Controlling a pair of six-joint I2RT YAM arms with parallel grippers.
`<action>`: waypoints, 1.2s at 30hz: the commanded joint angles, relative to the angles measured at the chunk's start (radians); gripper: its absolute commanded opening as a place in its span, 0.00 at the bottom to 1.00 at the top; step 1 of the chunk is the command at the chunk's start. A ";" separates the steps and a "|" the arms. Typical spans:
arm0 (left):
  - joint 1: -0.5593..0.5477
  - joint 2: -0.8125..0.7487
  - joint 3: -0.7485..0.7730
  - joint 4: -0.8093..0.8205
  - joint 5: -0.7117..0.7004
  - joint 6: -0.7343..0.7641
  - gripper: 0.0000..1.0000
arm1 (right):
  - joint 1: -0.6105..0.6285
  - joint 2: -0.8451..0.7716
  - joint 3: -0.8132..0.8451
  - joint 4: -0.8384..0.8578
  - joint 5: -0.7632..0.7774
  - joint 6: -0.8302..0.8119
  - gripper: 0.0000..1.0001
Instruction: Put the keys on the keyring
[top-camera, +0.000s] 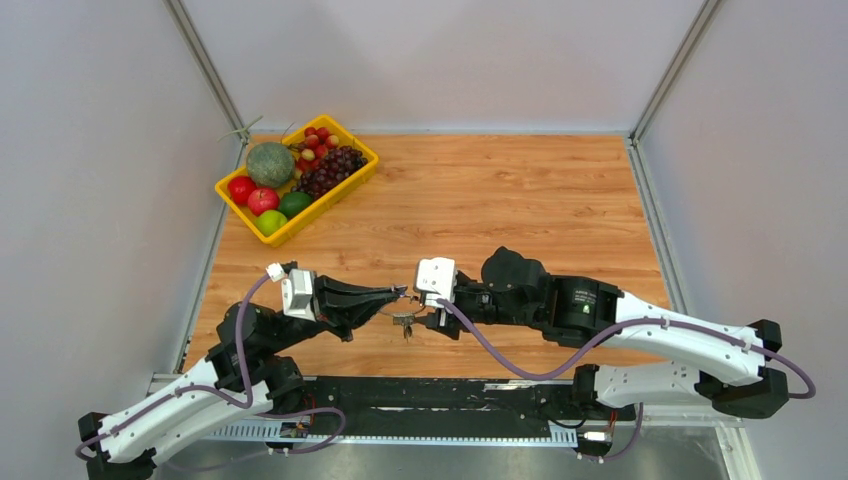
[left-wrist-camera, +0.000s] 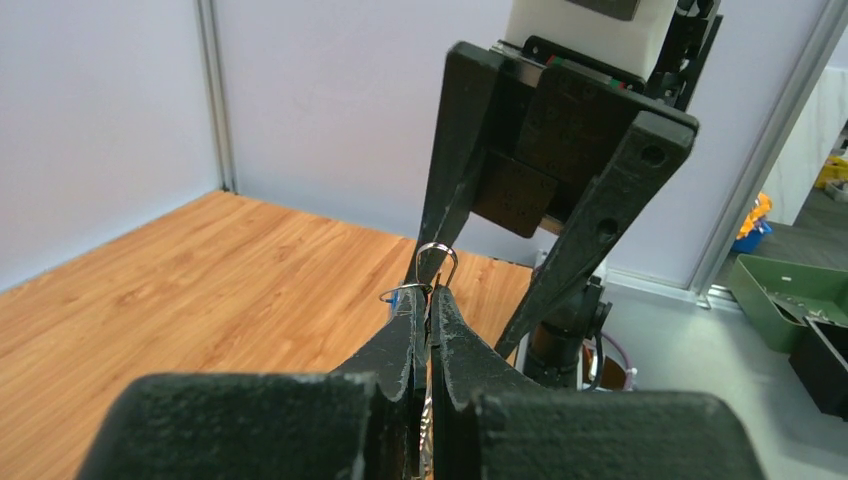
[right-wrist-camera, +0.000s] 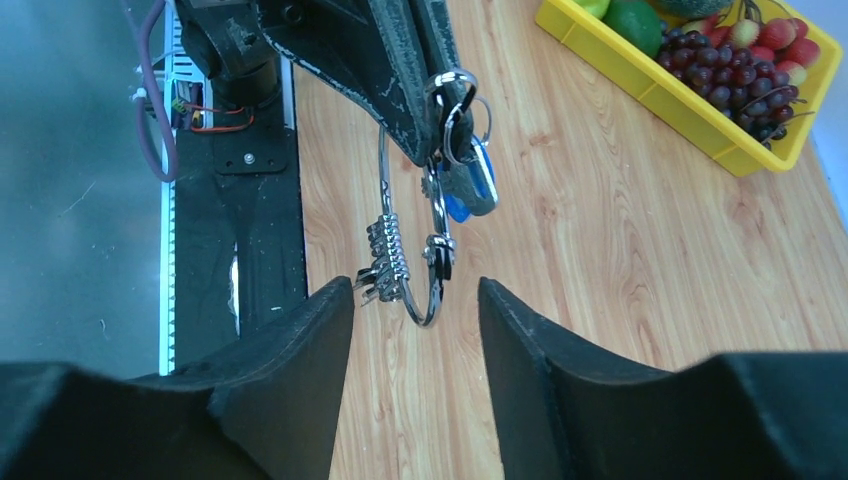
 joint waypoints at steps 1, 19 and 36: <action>-0.004 -0.013 0.004 0.076 0.028 -0.022 0.00 | -0.009 0.014 -0.001 0.056 -0.055 0.003 0.49; -0.003 -0.046 -0.014 0.118 0.039 -0.038 0.17 | -0.016 0.024 0.039 0.087 -0.040 0.045 0.00; -0.003 -0.064 -0.011 0.028 -0.077 -0.020 0.35 | -0.027 0.012 0.182 0.118 0.119 0.082 0.00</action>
